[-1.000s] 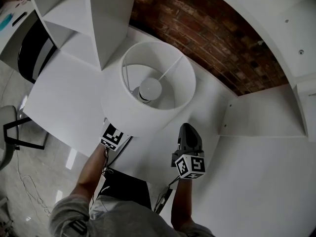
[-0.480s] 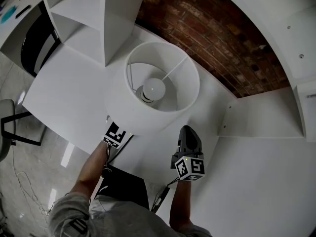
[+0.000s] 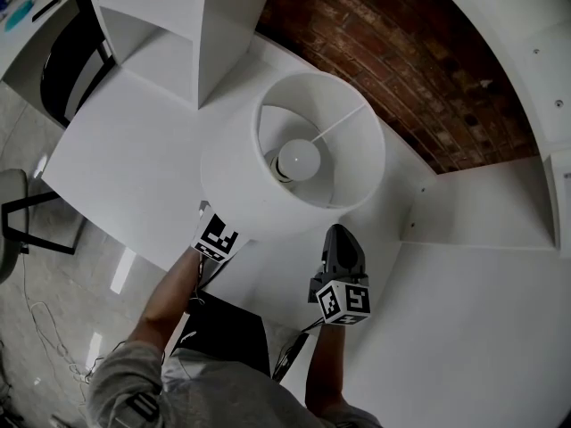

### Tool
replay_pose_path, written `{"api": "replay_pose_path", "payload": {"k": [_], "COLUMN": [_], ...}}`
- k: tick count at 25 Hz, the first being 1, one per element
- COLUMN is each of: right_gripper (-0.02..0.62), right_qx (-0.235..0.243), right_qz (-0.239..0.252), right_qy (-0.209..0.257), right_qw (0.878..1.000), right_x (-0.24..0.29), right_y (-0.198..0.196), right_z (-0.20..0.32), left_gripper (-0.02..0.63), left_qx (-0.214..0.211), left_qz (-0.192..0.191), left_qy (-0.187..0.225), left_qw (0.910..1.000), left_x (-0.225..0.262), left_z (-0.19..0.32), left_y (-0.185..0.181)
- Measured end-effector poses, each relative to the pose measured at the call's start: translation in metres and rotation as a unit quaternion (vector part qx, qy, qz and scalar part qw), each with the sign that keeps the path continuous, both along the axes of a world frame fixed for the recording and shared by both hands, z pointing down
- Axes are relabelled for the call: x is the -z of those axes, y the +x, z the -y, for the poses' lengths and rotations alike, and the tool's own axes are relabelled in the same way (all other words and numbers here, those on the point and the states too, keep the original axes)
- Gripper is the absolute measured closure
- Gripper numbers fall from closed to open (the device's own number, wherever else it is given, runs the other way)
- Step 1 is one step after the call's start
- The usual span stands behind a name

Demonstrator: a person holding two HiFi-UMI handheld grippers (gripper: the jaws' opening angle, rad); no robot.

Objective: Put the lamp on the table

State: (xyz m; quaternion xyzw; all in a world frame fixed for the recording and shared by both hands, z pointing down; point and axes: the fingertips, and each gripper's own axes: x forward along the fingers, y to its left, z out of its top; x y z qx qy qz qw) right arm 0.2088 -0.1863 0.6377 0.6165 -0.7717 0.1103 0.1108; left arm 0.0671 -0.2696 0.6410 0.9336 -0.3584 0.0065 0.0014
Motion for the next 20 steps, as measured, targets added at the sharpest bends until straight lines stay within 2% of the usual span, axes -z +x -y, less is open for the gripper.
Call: {"api": "replay_pose_path", "payload": {"k": [9, 12, 15, 20], "right_gripper": [0.565, 0.565, 0.565, 0.565], "right_qx": [-0.002, -0.002, -0.004, -0.004], "right_qz": [0.0, -0.001, -0.002, -0.001], "right_qy": [-0.004, -0.007, -0.008, -0.008], "right_qw": [1.0, 1.0, 1.0, 1.0], "right_x": [0.0, 0.001, 0.004, 0.01], "right_y": [-0.005, -0.007, -0.006, -0.01], "right_z": [-0.011, -0.016, -0.018, -0.02], "left_gripper": [0.475, 0.445, 0.386, 0.365], "left_qx": [0.009, 0.008, 0.003, 0.024], "left_qz": [0.001, -0.005, -0.021, -0.017], "left_qy": [-0.002, -0.01, -0.016, -0.007], "left_qw": [1.0, 0.9999, 0.9996, 0.9995], "left_x": [0.0, -0.003, -0.007, 0.003], "left_z": [0.0, -0.001, -0.005, -0.01], "left_y": [-0.001, -0.003, -0.006, -0.019]}}
